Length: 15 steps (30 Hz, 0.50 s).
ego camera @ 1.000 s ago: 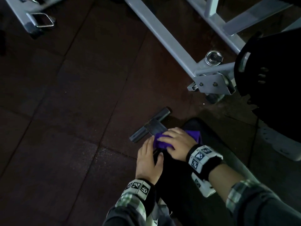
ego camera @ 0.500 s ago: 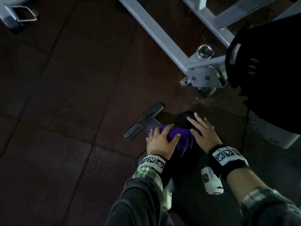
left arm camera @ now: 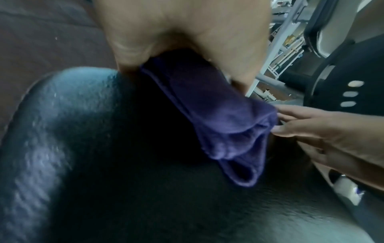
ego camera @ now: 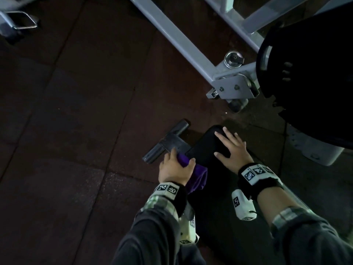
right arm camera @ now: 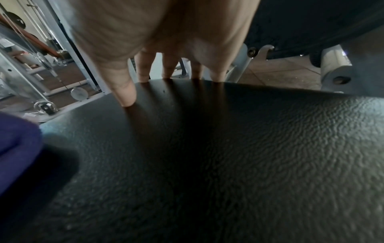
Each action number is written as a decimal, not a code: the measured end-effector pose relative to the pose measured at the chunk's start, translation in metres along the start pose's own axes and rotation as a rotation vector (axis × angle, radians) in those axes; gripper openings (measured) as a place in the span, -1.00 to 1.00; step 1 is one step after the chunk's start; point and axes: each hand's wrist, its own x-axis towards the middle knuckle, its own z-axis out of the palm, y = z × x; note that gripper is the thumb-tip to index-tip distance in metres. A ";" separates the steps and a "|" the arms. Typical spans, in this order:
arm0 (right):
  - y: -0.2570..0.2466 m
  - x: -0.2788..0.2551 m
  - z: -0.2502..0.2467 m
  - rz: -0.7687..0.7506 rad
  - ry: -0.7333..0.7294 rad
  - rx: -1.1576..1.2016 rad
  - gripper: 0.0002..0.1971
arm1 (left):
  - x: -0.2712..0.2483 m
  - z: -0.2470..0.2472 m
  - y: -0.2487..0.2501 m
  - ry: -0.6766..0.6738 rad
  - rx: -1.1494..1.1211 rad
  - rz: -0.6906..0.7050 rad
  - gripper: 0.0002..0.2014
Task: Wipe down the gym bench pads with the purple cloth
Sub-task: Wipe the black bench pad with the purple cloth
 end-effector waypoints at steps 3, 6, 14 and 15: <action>0.000 -0.001 0.000 0.000 0.008 0.002 -0.31 | -0.014 -0.002 -0.023 0.044 -0.069 0.057 -0.27; -0.001 -0.002 0.003 0.000 0.023 0.002 -0.32 | -0.043 -0.001 -0.058 0.137 -0.144 0.119 -0.15; 0.002 -0.003 0.009 -0.013 0.047 -0.028 -0.33 | -0.031 0.003 -0.062 0.207 -0.257 0.014 -0.36; 0.003 -0.004 0.010 -0.013 0.044 -0.029 -0.33 | -0.024 0.001 -0.057 0.192 -0.254 0.003 -0.43</action>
